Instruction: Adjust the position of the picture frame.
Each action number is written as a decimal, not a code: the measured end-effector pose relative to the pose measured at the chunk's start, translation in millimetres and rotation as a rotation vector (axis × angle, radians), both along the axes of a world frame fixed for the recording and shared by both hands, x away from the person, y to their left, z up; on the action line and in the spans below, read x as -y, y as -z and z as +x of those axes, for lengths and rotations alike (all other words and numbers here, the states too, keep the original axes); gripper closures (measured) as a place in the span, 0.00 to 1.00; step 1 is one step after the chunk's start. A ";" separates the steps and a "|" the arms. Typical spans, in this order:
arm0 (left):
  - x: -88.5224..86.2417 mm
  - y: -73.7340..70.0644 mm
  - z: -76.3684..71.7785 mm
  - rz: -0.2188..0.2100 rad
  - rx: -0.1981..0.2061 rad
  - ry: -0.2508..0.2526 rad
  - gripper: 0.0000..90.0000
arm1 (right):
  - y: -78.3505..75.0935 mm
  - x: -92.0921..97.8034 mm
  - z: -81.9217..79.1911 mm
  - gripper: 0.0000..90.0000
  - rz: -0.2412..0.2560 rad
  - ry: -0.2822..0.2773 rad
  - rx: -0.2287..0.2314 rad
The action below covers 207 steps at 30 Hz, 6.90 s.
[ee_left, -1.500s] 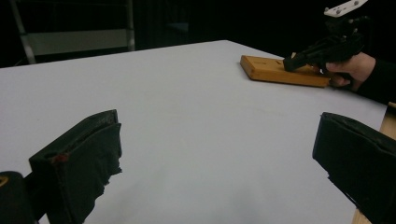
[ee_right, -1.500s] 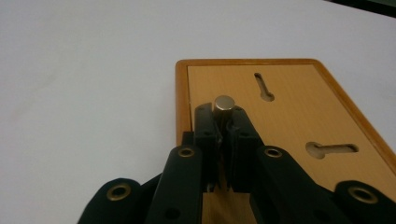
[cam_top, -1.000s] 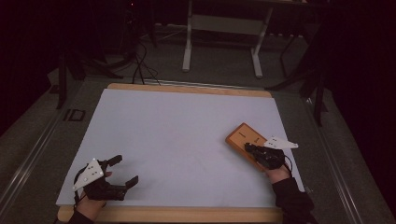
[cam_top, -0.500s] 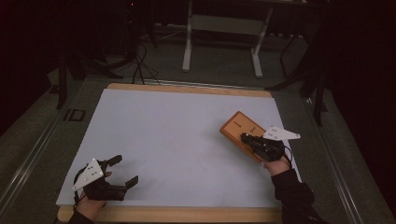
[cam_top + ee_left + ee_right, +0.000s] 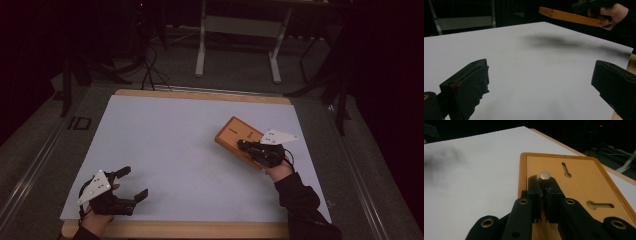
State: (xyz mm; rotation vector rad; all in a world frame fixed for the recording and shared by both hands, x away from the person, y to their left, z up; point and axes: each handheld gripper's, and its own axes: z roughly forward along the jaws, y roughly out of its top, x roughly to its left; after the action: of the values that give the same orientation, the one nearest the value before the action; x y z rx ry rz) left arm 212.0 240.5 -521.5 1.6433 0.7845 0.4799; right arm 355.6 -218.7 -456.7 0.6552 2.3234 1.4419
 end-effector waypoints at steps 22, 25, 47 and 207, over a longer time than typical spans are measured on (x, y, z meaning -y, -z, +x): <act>0.5 0.2 -0.5 0.002 0.000 0.014 0.02 | 39.8 -65.6 17.8 0.94 -0.066 -0.145 -0.058; 0.6 0.3 -0.4 0.002 0.001 0.016 0.02 | 46.3 -73.0 18.3 0.94 -0.070 -0.161 -0.070; 1.9 0.4 -0.8 0.011 0.002 0.026 0.02 | 73.5 -99.3 10.2 0.94 -0.108 -0.227 -0.100; 145.2 8.1 172.3 0.406 -0.297 0.068 0.74 | 59.8 49.7 -20.0 0.67 -0.021 -0.081 -0.103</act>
State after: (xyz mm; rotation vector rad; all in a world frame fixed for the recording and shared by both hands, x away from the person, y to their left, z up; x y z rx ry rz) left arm 384.3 95.3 -529.5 2.1467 0.8842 0.3661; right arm 335.6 -268.4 -516.5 0.6510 2.4670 1.4487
